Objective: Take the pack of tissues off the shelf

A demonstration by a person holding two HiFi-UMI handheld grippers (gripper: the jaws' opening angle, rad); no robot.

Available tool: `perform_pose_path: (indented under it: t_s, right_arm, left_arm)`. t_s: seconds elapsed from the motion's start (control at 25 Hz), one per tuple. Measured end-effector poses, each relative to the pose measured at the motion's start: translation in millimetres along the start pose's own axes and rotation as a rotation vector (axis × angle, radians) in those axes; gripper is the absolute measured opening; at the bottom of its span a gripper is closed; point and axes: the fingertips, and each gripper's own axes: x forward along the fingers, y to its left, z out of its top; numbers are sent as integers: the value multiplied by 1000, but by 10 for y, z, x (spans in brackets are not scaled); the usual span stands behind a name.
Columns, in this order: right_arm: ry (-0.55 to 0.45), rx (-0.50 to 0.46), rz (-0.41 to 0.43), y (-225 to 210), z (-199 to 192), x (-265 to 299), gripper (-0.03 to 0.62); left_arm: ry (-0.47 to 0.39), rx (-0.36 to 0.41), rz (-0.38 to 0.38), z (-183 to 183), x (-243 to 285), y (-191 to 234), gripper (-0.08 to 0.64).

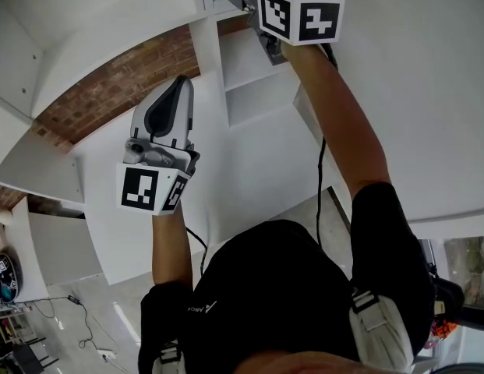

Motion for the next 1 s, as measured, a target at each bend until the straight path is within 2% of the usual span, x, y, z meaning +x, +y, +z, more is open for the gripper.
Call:
perform_pose_path:
  t_s: [0.12,0.32,0.56,0.76,1.0]
  right_arm:
    - [31,22,15,2,-22,78,417]
    - [78,-25,3,7,-69,150,402]
    - [70,-76,-11,28,-48,144,303]
    - [8,-116,-14,89,43,0,281]
    - [-124,-134,-39,162,183,-562,278]
  left_arm:
    - [-1,-9,6,11,8,33,-2]
    - [-4,-17,9,-13,7,66,-2]
    - [0,-20,9,-30,-1,30,-2]
    - [-2,-12,11,51,-30,-27,-2]
    - [-7,-6,12,140,-76,-156,-2]
